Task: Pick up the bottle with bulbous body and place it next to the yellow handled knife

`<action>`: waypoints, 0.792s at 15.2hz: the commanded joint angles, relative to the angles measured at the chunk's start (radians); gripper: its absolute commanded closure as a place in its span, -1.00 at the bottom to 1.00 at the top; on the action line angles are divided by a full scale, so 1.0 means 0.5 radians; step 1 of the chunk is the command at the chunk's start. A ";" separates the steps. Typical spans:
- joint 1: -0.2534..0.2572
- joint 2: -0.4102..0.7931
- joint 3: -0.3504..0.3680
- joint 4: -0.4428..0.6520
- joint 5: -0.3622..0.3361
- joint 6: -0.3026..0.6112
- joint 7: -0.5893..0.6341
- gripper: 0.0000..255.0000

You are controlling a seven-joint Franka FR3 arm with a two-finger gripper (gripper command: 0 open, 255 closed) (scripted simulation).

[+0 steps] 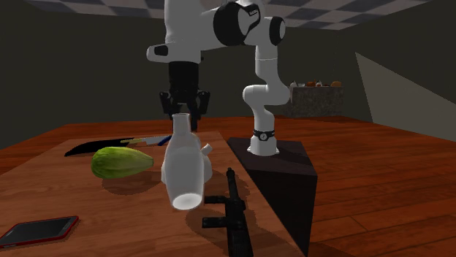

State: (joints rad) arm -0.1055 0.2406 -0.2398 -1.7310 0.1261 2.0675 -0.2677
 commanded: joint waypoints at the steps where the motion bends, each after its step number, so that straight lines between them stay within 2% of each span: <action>1: -0.001 -0.009 -0.002 0.042 -0.004 -0.050 0.003 1.00; 12: -0.005 -0.043 -0.009 0.292 -0.024 -0.333 0.029 1.00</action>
State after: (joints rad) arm -0.1071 0.2189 -0.2437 -1.5991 0.1142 1.9153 -0.2533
